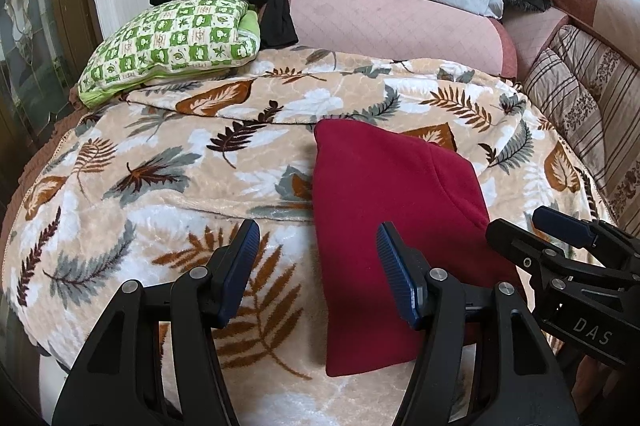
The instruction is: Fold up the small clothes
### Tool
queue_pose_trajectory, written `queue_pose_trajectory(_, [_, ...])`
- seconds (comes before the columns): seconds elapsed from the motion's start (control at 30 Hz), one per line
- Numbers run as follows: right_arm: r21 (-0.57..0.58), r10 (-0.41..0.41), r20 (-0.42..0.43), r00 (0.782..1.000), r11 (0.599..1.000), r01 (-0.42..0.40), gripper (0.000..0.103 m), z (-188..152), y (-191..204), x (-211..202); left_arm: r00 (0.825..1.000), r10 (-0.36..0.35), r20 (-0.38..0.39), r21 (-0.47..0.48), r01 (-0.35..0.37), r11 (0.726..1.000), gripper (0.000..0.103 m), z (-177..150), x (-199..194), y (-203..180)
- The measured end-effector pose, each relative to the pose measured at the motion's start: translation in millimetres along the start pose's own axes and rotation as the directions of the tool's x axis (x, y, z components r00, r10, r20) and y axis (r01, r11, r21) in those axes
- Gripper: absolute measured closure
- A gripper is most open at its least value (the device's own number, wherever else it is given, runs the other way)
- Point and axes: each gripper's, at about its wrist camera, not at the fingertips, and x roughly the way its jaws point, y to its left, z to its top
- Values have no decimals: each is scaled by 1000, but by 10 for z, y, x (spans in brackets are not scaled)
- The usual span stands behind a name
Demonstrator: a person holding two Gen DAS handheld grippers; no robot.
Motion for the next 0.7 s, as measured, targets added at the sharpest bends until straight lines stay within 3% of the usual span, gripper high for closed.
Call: queue_pose_trajectory(0.7, [13, -1, -33, 999, 1000, 2, 38, -36, 1, 149, 1000, 9, -13, 22, -9, 1000, 42, -37, 165, -46])
